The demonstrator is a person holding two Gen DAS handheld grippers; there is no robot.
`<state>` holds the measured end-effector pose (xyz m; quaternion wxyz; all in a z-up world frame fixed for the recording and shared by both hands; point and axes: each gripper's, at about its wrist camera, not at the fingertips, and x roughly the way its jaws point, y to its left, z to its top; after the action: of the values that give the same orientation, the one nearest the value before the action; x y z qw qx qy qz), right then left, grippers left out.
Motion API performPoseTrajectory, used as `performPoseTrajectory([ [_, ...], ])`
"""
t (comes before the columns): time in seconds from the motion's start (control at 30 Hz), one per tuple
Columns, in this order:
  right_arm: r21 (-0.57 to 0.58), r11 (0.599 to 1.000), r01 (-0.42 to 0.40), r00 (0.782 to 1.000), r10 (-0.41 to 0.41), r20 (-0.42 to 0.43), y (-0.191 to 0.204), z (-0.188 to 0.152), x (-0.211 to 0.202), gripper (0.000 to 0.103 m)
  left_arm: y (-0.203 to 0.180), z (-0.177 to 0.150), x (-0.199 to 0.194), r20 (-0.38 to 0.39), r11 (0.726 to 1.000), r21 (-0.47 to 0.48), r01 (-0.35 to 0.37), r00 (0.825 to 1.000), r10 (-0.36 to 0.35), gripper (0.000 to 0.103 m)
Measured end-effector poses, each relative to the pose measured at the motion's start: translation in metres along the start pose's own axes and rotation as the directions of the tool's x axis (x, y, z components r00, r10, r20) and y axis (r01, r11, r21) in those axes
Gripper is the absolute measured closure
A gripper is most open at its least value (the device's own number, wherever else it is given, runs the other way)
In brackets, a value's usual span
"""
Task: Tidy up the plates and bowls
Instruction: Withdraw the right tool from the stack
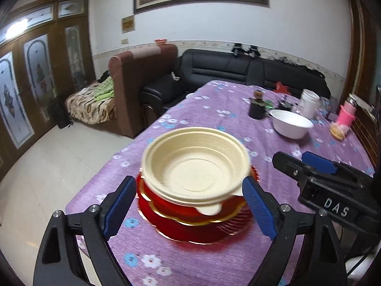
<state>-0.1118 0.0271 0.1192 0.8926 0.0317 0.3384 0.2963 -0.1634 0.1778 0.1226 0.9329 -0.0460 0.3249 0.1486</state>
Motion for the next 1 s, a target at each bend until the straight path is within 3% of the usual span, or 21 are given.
performPoseTrajectory([
  [0.63, 0.148, 0.986, 0.072, 0.997, -0.076, 0.021, -0.086, -0.015, -0.047, 0.028, -0.078, -0.009, -0.001, -0.02, 0.987, 0.152, 0.047, 0.999, -0.045, 0.013],
  [1.0, 0.228, 0.961, 0.155, 0.987, -0.162, 0.012, -0.142, -0.017, -0.057, 0.028, -0.118, -0.013, 0.016, -0.086, 0.96, 0.232, 0.157, 0.986, -0.141, 0.013],
])
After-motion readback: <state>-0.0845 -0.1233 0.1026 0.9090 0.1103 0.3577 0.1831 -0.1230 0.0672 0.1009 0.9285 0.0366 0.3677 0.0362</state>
